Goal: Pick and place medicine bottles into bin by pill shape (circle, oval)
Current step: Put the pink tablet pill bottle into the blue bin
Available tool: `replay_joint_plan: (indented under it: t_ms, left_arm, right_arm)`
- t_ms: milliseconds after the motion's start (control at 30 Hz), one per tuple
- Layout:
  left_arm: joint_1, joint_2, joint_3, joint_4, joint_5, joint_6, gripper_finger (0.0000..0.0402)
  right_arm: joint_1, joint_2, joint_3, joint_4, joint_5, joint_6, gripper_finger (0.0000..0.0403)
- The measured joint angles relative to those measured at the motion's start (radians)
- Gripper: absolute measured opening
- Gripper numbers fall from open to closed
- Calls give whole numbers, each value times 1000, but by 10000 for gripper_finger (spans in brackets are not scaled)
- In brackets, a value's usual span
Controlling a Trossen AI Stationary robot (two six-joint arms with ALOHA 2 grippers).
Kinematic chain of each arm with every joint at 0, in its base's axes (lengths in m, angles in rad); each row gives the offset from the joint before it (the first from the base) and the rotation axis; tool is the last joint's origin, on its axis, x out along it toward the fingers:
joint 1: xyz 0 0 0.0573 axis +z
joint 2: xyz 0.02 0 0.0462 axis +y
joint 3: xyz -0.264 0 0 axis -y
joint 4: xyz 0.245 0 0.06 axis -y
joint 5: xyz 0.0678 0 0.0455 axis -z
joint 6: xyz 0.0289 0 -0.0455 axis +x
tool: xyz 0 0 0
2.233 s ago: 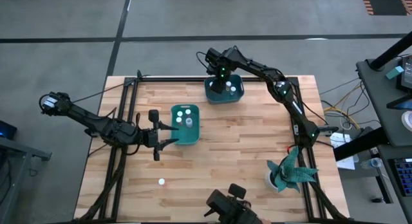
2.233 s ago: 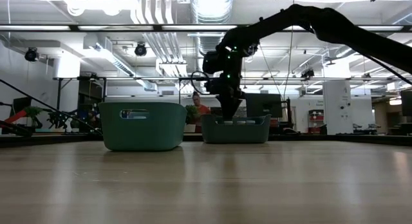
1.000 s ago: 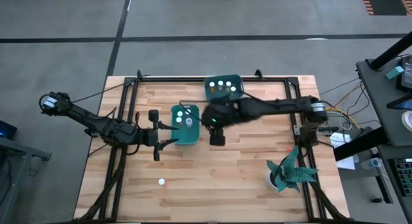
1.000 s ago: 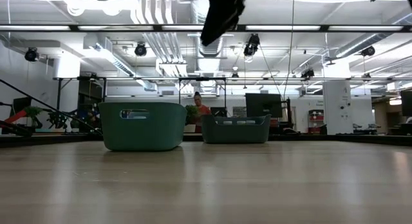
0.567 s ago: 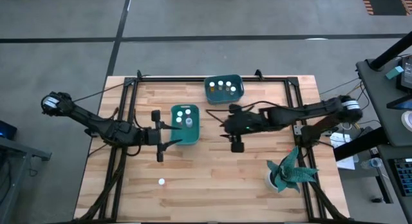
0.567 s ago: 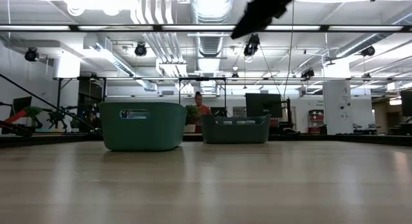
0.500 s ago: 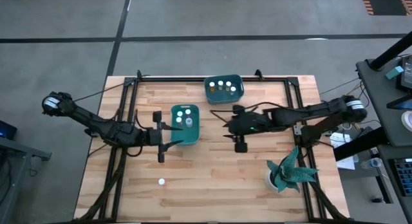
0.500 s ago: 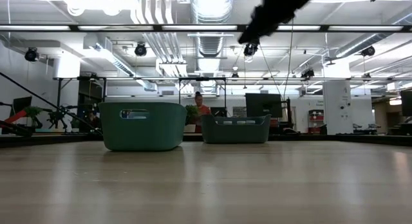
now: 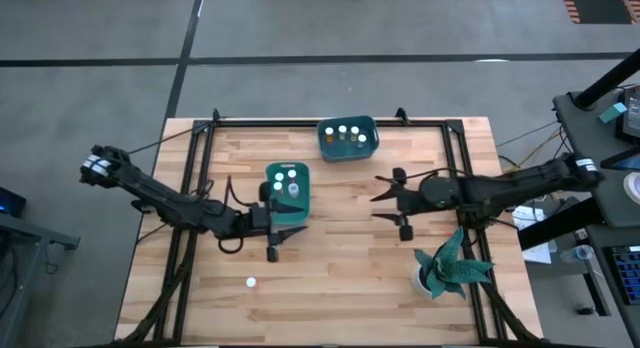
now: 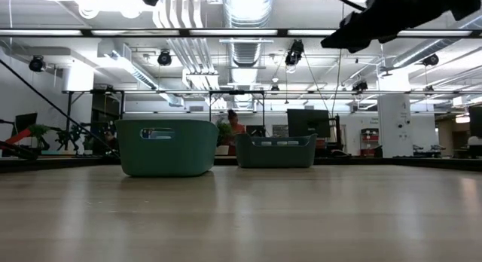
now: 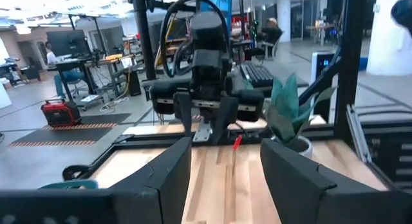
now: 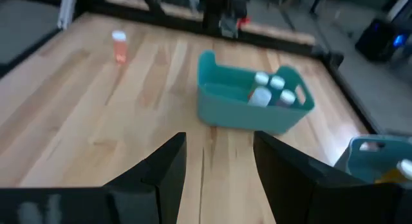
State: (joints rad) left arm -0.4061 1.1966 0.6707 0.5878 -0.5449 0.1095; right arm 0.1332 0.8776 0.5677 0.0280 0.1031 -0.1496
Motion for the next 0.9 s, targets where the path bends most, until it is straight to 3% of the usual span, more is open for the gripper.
replay_joint_plan:
  t_ms: [167,633,900]
  left_arm:
    - [0,90,47,87,-5,-1,171]
    - [0,213,229,86,-16,-1,171]
    - [0,282,316,82,-120,-44,171]
  right_arm:
    - [0,-104,-92,93,-3,-53,172]
    - [-1,-320,-211,217,-56,-190,172]
    - [-2,-364,-326,446,-86,-263,172]
